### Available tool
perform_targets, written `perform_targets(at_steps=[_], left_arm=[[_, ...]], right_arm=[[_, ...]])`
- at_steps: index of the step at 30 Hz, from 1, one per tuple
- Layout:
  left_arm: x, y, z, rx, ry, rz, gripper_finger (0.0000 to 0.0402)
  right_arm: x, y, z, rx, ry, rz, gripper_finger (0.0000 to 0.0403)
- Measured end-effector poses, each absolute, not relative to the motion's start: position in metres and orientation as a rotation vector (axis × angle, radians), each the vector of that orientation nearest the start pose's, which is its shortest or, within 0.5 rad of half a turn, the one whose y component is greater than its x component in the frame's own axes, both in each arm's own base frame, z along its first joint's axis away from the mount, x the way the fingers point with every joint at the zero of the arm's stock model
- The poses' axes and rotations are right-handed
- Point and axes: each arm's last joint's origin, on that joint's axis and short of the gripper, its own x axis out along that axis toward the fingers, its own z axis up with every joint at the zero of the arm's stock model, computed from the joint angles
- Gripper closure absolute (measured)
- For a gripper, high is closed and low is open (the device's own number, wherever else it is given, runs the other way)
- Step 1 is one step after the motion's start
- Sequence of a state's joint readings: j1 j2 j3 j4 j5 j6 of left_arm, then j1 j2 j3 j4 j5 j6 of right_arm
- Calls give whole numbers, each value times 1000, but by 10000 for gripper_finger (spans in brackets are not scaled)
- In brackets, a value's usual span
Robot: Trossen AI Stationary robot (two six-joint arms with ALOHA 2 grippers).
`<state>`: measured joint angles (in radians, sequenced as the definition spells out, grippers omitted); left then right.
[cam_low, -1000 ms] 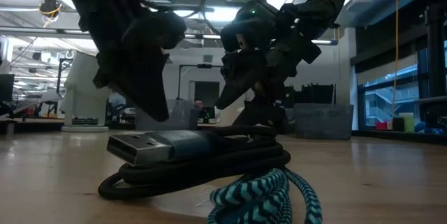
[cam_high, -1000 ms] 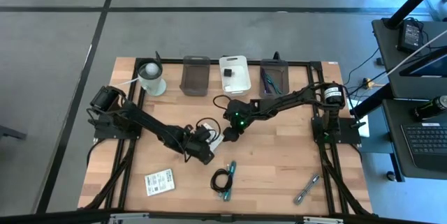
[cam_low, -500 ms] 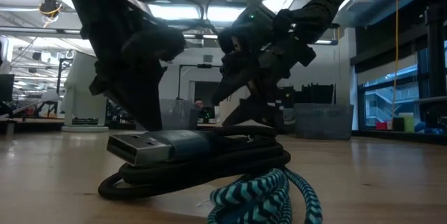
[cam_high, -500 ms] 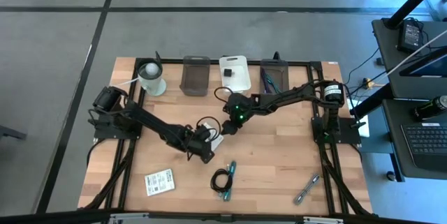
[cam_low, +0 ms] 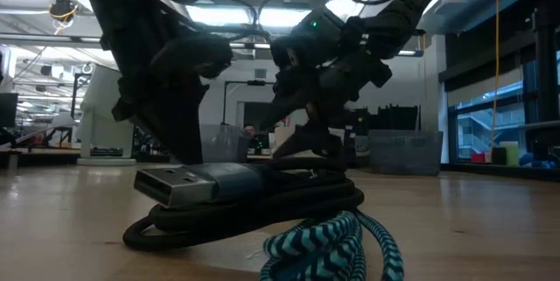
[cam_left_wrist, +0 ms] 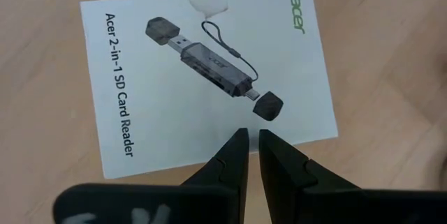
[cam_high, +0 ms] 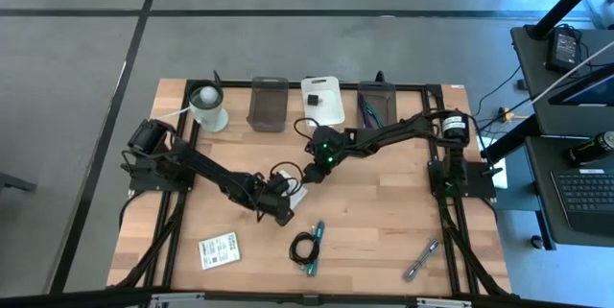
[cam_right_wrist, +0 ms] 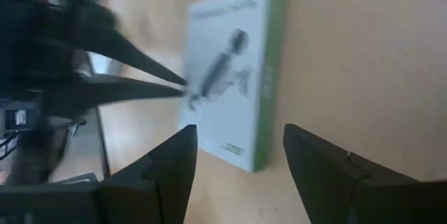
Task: Pick and place items into bin
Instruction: Put the card reader box into the left black bin
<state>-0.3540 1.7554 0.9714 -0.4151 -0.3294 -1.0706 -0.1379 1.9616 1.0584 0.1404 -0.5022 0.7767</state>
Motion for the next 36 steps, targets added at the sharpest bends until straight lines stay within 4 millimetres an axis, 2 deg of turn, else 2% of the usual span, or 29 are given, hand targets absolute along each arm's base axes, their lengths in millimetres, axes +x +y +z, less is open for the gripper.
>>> perform_targets(at_steps=[5,12,19,26,32,34,36], left_arm=[[300,-107,144,-542,986,567,371],[298,-112,143,-515,975,572,371],[296,-121,137,-512,941,599,371],[292,-130,137,-506,935,597,371],[290,-132,136,-485,944,589,371],[290,-132,136,-487,943,591,371],[290,-132,136,-486,943,591,371]], right_arm=[[389,-34,109,1015,866,45,185],[394,-23,111,997,827,69,185],[395,-23,111,993,816,38,185],[398,-15,106,1000,824,28,185],[418,-4,112,985,813,94,187],[429,2,115,970,806,132,201],[438,7,116,951,814,167,232]])
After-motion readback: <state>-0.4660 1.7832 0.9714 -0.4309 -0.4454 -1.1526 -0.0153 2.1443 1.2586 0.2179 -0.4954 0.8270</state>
